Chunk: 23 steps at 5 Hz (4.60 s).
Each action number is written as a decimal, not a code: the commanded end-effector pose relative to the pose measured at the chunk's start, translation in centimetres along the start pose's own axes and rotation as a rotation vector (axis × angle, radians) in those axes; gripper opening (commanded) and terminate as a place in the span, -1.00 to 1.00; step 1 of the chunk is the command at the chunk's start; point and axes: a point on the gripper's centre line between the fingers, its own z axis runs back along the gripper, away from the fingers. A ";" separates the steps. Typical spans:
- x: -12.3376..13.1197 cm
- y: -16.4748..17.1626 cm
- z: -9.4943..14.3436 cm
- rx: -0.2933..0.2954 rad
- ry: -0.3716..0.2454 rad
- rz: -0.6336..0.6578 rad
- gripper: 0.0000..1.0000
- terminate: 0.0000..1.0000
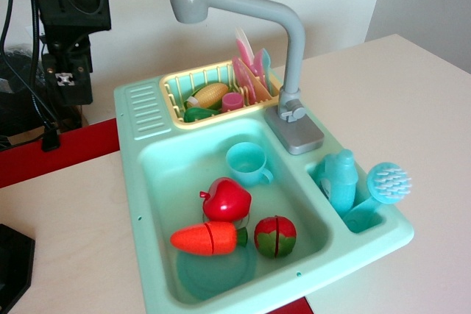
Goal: Turn faucet front to right
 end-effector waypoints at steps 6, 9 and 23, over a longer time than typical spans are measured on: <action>7.0 5.0 -0.3 0.009 0.027 0.051 1.00 -1.00; 9.8 3.6 0.5 0.033 0.029 -0.029 1.00 -1.00; 0.1 0.7 0.3 0.016 -0.168 0.011 1.00 1.00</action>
